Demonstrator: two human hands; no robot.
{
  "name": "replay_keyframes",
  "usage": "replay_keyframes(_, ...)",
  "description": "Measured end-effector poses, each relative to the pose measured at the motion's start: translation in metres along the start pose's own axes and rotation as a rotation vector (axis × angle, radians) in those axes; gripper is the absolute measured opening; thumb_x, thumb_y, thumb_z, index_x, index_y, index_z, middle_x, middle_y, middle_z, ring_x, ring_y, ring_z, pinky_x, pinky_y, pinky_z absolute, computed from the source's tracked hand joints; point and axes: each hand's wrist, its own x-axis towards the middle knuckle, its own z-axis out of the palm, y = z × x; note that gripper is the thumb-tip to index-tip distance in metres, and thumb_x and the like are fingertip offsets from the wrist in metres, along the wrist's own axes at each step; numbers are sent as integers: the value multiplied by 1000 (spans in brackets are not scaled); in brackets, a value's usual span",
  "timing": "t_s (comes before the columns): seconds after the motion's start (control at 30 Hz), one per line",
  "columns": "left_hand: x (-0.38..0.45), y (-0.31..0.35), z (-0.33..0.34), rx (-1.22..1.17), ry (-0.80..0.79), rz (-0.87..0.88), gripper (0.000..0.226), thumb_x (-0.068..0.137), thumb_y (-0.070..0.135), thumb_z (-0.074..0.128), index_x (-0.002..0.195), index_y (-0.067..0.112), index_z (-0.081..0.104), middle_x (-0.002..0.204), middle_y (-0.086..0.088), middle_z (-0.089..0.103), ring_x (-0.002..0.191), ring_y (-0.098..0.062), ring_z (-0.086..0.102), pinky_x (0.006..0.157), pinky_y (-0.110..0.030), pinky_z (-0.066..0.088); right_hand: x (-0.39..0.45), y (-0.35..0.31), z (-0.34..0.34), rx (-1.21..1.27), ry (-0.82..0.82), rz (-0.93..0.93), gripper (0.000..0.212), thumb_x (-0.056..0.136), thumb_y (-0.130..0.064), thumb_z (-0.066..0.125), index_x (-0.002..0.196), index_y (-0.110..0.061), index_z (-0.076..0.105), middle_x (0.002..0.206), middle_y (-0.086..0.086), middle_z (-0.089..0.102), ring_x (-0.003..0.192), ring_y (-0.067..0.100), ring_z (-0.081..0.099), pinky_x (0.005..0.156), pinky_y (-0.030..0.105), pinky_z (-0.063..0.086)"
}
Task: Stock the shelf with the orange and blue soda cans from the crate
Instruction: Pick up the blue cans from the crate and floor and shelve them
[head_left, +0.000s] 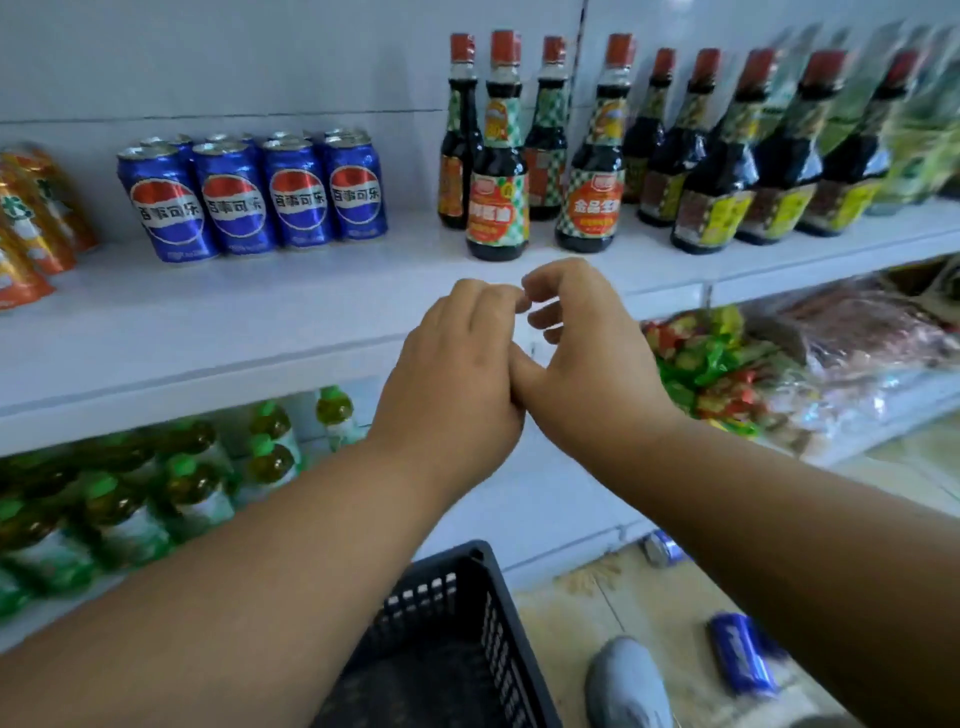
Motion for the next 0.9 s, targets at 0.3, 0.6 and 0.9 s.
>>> replay_keyframes(0.3, -36, 117, 93, -136, -265, 25, 50, 77, 1, 51, 125, 14, 53, 120, -7, 54, 111, -30, 53, 87, -44, 47, -88, 105, -88, -114, 52, 98, 38, 80, -19, 70, 115, -15, 56, 107, -7, 51, 93, 8, 52, 79, 23, 44)
replay_keyframes(0.6, -62, 171, 261, -118, -654, 62, 39, 87, 16, 60, 125, 18, 54, 121, -4, 55, 106, -29, 56, 86, -45, 47, -193, 298, -94, -35, 139, 582, 41, 84, -31, 74, 118, -20, 55, 114, -8, 55, 100, 6, 54, 82, 20, 42)
replay_keyframes(0.9, -69, 174, 361, -51, -1041, 56, 63, 92, 28, 60, 147, 27, 30, 146, 7, 39, 124, -18, 48, 100, -37, 43, -231, 451, -51, -262, -6, 742, 48, 84, -34, 73, 124, -12, 58, 126, 6, 55, 117, 25, 51, 95, 35, 40)
